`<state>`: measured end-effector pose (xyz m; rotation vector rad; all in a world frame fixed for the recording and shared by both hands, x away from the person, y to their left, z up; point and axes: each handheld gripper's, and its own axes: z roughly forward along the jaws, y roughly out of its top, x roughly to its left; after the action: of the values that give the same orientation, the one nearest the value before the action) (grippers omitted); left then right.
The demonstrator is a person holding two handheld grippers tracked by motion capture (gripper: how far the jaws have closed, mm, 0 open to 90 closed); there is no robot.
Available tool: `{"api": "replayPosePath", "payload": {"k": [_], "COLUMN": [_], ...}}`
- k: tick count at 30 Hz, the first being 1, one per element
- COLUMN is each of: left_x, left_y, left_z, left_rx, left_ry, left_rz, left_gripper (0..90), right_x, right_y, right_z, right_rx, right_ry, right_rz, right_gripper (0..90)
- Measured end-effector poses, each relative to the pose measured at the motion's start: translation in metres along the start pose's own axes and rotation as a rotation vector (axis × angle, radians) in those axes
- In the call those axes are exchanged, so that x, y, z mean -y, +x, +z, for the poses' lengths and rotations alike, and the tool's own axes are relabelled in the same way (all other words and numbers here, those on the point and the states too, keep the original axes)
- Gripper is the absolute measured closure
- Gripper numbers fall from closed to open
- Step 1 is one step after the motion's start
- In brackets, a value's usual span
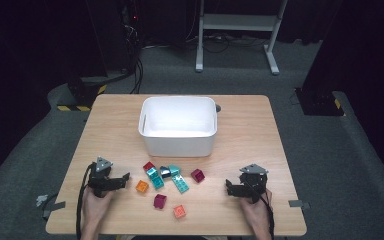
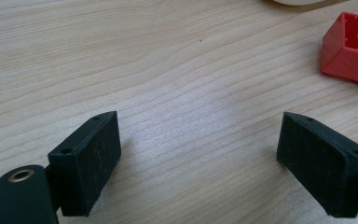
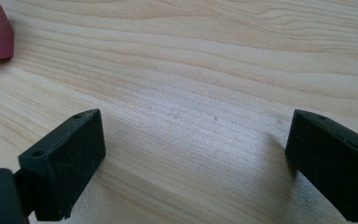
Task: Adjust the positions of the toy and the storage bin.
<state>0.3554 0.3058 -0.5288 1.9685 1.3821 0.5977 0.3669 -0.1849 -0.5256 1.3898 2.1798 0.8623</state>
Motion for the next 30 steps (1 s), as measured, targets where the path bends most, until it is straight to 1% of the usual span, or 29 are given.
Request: {"api": "replayPosePath", "payload": {"k": [7, 9, 15, 16, 17, 18, 21, 23, 27, 28, 30], "left_x": [0.000, -0.001, -0.001, 0.000, 0.000, 0.001, 0.002, 0.003, 0.002, 0.000, -0.001], "left_y": [0.000, -0.001, -0.001, -0.001, -0.001, -0.002, -0.005, -0.007, -0.010, -0.013, -0.017], "left_z": [0.000, 0.001, 0.000, -0.001, -0.001, -0.002, -0.004, -0.004, -0.006, -0.008, -0.012], "left_rx": [0.003, -0.003, -0.004, 0.017, 0.017, 0.026, 0.019, 0.027, 0.037, 0.047, 0.051], "left_ry": [0.000, -0.001, -0.002, -0.008, -0.008, -0.013, -0.016, -0.019, -0.032, -0.043, -0.050], "left_rz": [0.000, -0.010, -0.015, -0.031, -0.031, -0.039, -0.035, -0.042, -0.039, -0.041, -0.037], "left_gripper": [13.4, 13.2, 14.8, 15.2, 15.4, 15.5, 15.7, 15.8, 15.8, 15.8, 16.0], "right_x": [0.000, 0.000, 0.000, 0.000, 0.000, 0.000, 0.000, 0.000, 0.000, 0.000, 0.000], "right_y": [0.000, 0.000, 0.000, 0.000, 0.000, 0.000, 0.000, 0.000, 0.000, 0.000, 0.000], "right_z": [0.000, 0.000, 0.000, 0.000, 0.000, 0.000, 0.000, 0.000, 0.000, 0.000, 0.000], "right_rx": [-0.001, -0.001, -0.001, -0.002, -0.002, -0.002, -0.002, -0.002, -0.002, -0.003, -0.003], "right_ry": [-0.002, -0.002, -0.002, -0.002, -0.002, -0.002, -0.002, -0.002, -0.002, -0.003, -0.003], "right_rz": [-0.001, -0.001, -0.001, -0.001, -0.001, -0.001, -0.001, -0.001, -0.001, -0.001, -0.002], "right_gripper": [5.0, 5.0, 5.2, 5.2, 5.2, 5.2, 5.3, 5.3, 5.4, 5.4, 5.5]}}
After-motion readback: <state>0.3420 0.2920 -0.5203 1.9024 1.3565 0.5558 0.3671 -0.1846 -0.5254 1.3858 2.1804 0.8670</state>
